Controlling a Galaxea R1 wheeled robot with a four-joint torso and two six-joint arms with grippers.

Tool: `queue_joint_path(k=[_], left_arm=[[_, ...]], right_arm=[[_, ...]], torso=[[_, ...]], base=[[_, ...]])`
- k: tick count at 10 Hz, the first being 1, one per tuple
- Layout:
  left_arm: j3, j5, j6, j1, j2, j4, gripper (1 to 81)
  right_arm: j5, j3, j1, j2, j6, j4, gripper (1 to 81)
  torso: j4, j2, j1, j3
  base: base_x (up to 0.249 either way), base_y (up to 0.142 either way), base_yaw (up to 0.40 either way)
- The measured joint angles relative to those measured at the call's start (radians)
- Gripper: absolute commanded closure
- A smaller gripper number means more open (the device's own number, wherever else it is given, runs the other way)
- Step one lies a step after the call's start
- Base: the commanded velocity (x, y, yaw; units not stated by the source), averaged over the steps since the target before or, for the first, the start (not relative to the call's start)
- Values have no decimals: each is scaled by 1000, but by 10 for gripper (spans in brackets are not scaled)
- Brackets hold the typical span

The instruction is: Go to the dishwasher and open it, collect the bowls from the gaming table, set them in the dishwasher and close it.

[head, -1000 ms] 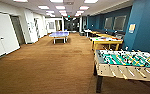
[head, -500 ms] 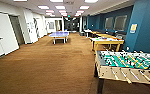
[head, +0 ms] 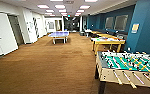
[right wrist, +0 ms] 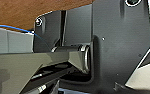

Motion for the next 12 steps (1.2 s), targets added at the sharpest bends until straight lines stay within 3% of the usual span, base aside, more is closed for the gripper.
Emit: queue_joint_path(k=[12], left_arm=[[2, 0, 0, 3, 16, 0, 10]], right_arm=[[0, -19, -4, -2, 0, -3, 10]], torso=[[0, -1, -3, 0]], base=[[131, 0, 0]])
